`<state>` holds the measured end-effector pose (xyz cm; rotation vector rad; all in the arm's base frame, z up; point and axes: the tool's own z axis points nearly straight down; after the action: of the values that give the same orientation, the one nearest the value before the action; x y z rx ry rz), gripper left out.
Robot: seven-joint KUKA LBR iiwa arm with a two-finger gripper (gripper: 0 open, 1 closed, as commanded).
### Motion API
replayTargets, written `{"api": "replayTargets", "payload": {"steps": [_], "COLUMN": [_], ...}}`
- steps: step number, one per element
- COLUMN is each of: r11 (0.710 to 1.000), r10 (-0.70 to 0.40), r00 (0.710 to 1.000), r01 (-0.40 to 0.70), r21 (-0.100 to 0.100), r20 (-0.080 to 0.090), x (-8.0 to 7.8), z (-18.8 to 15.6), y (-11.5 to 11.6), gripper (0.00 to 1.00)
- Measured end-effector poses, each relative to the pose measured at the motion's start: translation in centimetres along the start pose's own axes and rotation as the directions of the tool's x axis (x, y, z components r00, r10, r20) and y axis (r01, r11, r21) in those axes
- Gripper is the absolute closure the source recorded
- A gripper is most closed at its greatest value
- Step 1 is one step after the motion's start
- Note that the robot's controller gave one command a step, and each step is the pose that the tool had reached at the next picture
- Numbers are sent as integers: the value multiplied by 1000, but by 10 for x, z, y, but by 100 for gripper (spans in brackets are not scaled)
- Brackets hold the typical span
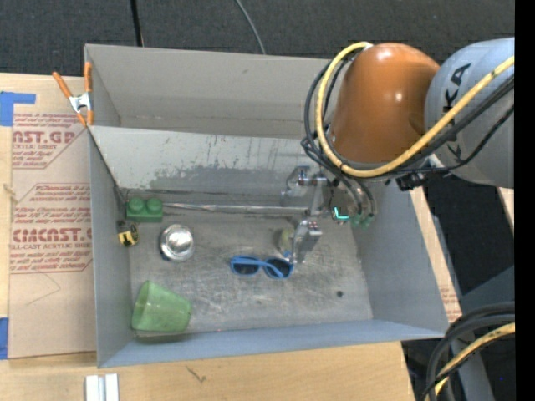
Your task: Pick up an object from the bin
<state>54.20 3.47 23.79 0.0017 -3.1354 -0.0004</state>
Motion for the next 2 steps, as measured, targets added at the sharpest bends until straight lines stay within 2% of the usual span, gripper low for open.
{"api": "replayTargets", "payload": {"steps": [1, 2], "r11": [970, 970], "r10": [-243, -241], "r00": [970, 970], "r01": [243, 241], "r21": [0, 1], "r20": [1, 7], "x": [-10, -13], "z": [154, 149], "y": [-4, -4], "gripper": [0, 100]}}
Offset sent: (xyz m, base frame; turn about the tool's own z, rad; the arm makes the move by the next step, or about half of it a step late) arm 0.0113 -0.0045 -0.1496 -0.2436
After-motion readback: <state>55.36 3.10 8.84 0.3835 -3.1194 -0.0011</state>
